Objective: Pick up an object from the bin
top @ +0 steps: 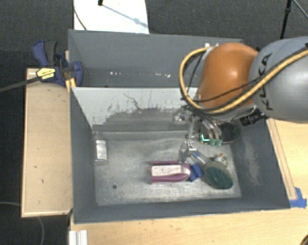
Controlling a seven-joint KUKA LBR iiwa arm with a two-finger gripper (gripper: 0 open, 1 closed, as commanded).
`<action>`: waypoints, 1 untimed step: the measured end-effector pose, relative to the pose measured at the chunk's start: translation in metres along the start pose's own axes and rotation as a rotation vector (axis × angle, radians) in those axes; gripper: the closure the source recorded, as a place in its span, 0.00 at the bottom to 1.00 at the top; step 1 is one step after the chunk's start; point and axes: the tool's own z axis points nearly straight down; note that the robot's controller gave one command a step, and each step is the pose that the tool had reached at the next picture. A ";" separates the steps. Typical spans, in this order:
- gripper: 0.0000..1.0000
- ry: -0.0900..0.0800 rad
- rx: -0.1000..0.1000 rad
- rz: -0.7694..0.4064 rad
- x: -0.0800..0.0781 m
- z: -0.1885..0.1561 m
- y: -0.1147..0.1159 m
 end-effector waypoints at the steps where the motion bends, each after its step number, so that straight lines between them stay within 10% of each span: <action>1: 0.00 0.000 0.001 -0.236 0.034 0.095 -0.030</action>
Offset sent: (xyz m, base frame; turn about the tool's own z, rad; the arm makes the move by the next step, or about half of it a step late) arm -0.0330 -0.0290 -0.0919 -0.2374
